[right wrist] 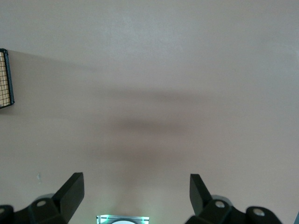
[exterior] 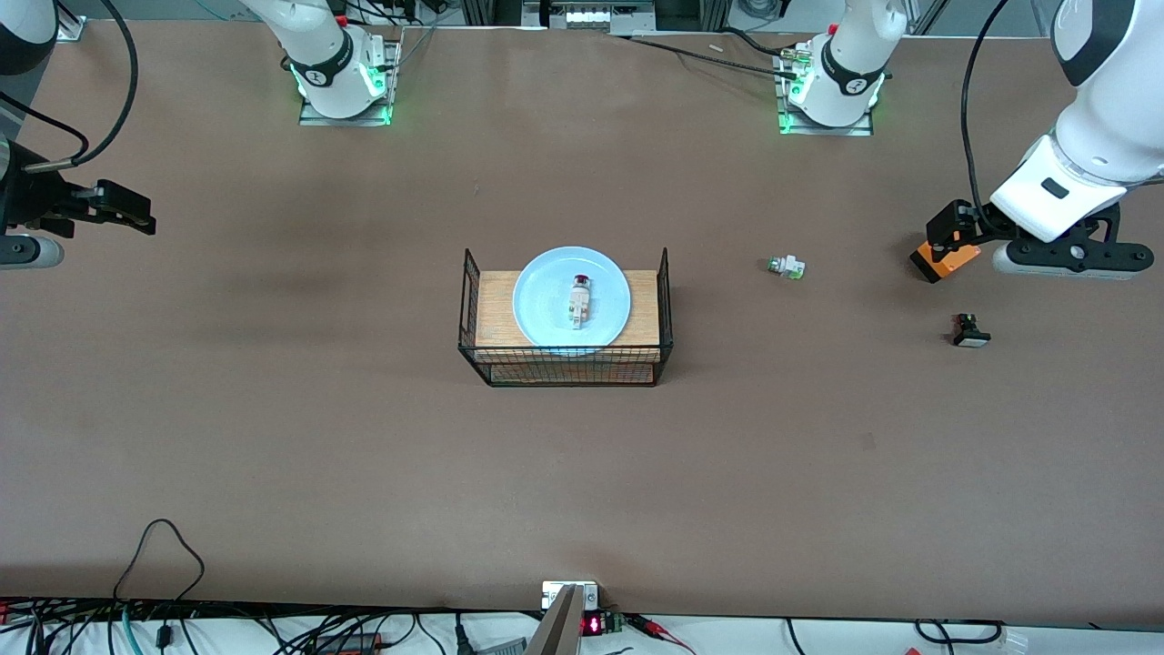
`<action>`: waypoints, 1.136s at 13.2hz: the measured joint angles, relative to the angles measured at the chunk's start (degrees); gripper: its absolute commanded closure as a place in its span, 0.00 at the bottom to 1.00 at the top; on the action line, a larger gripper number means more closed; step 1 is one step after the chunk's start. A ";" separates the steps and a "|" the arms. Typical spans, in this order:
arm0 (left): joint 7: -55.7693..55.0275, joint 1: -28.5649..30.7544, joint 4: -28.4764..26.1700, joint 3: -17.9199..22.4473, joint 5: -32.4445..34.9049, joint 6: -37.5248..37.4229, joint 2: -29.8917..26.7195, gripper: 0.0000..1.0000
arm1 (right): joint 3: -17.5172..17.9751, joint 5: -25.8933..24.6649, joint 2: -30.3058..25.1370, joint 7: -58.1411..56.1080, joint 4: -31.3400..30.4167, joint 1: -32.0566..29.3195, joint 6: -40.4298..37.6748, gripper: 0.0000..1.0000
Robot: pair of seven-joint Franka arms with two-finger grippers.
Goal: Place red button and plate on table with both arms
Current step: 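Move the left gripper over the red button on the blue plate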
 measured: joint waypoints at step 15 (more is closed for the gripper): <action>-3.11 -9.23 6.20 -1.28 -3.47 -6.49 5.67 0.00 | 0.00 0.00 0.77 0.00 0.97 -0.02 0.00 0.00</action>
